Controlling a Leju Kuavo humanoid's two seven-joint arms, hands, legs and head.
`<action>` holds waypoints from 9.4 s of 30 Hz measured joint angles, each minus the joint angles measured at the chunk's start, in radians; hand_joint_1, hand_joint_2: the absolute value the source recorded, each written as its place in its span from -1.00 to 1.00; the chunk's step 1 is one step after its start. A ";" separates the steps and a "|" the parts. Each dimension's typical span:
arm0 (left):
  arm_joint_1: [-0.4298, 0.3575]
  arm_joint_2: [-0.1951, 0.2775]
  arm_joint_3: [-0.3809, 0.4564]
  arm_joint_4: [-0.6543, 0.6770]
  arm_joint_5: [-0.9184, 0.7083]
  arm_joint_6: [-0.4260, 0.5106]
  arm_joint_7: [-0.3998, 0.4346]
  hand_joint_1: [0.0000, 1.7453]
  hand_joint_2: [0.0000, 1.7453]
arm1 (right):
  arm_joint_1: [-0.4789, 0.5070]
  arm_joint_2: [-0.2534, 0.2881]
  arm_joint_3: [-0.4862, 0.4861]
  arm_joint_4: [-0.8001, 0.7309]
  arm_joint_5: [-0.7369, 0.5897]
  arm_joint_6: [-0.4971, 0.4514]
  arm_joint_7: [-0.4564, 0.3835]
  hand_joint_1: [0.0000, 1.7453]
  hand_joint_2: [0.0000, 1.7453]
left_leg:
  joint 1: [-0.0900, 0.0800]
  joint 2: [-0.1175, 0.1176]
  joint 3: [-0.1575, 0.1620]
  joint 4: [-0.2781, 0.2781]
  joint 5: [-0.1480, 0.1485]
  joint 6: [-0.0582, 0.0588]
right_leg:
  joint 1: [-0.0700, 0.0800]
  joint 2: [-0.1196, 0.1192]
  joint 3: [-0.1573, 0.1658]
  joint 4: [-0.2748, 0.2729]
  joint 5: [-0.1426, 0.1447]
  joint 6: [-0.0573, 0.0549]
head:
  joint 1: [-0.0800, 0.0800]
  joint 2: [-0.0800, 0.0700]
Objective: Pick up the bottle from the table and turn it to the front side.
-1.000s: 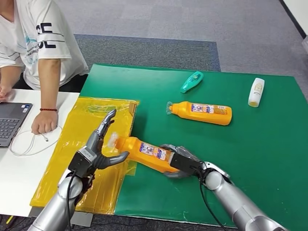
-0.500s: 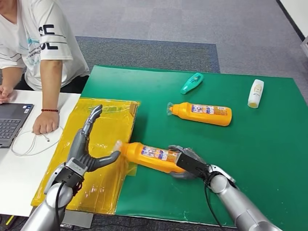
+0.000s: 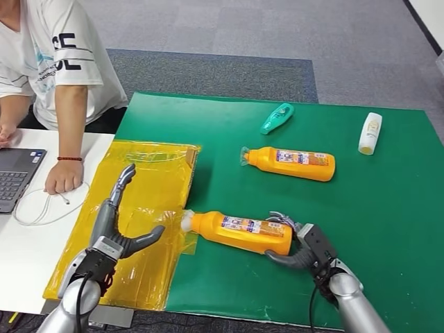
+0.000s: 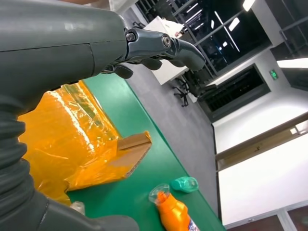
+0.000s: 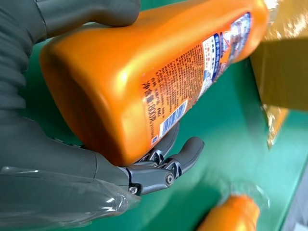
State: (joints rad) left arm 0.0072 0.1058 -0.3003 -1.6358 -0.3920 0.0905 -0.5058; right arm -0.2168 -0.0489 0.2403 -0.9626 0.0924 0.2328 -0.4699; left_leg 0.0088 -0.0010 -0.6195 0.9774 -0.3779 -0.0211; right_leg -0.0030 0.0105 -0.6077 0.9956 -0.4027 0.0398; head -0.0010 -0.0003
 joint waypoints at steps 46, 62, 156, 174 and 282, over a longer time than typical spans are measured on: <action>0.000 -0.018 0.007 0.018 0.067 -0.077 -0.006 -1.00 1.00 | 0.038 -0.012 -0.073 -0.107 0.117 -0.028 0.032 -1.00 1.00 | 0.000 0.000 -0.003 0.000 0.000 0.000 | 0.000 0.000 -0.003 0.000 0.000 0.000 | 0.000 0.000; -0.003 -0.022 0.015 0.019 0.074 -0.110 -0.004 -1.00 1.00 | -0.014 -0.045 0.061 -0.139 0.391 -0.155 0.122 -1.00 1.00 | 0.000 0.000 -0.001 0.000 0.000 0.000 | 0.000 0.000 -0.002 0.000 0.001 -0.001 | 0.000 0.000; -0.082 -0.045 0.046 0.127 0.150 -0.166 -0.049 -1.00 1.00 | -0.106 -0.200 0.220 0.019 -0.077 0.355 -0.200 1.00 1.00 | 0.000 0.000 -0.003 0.000 0.001 -0.001 | 0.000 0.000 -0.004 0.000 0.002 -0.001 | 0.000 0.000; -0.076 -0.045 0.045 0.148 0.256 -0.292 -0.042 -1.00 1.00 | 0.005 -0.083 0.029 -0.197 -0.206 0.437 -0.128 1.00 1.00 | 0.000 0.000 -0.004 0.000 0.001 -0.001 | 0.000 0.000 -0.004 0.001 0.001 -0.001 | 0.000 0.000; -0.411 -0.097 -0.121 0.681 0.598 -0.770 -0.020 -1.00 1.00 | -0.117 0.118 0.269 -0.040 0.183 -0.107 -0.028 1.00 1.00 | 0.000 0.000 -0.007 0.000 0.002 -0.002 | 0.000 0.000 -0.008 0.002 0.002 -0.001 | 0.000 0.000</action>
State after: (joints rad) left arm -0.4033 0.0083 -0.4210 -0.9545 0.2063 -0.6800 -0.5262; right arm -0.3335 0.0691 0.5090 -1.0025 0.2749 0.1255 -0.4977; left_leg 0.0088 -0.0010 -0.6260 0.9774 -0.3755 -0.0236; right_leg -0.0029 0.0104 -0.6152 0.9971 -0.4010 0.0386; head -0.0010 -0.0001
